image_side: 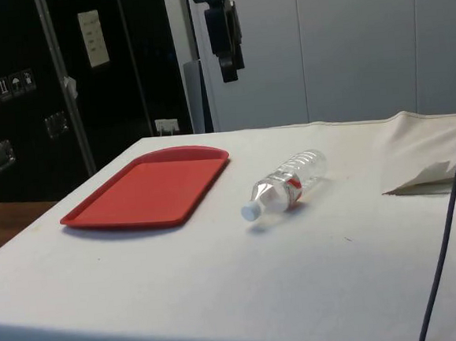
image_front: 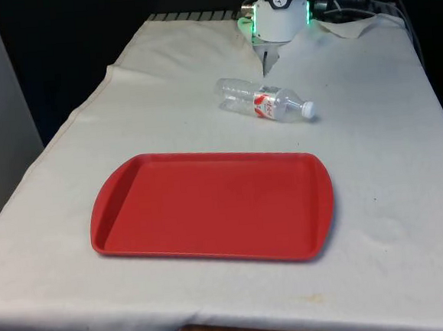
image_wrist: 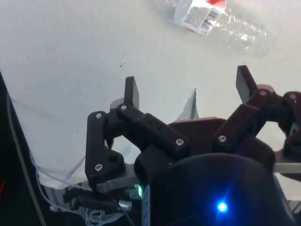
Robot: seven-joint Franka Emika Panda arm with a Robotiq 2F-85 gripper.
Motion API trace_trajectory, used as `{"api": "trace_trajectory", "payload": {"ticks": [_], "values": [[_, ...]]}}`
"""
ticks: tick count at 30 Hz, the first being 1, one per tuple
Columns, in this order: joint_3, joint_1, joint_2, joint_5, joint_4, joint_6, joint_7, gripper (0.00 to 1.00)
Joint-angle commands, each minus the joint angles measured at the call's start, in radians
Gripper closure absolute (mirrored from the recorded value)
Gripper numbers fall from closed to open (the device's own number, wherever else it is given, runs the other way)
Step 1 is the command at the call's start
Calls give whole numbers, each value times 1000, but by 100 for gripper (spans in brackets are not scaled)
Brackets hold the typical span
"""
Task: Place the bottle upright on the tray.
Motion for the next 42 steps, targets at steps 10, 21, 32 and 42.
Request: {"api": "trace_trajectory", "payload": {"ticks": [10, 21, 32, 42], "values": [[1, -1, 9, -2, -15, 30, -15, 0], [-4, -3, 6, 9, -41, 50, -42, 0], [-8, -14, -1, 11, -103, 121, -86, 0], [-8, -15, 4, 11, -135, 177, -126, 0]]}}
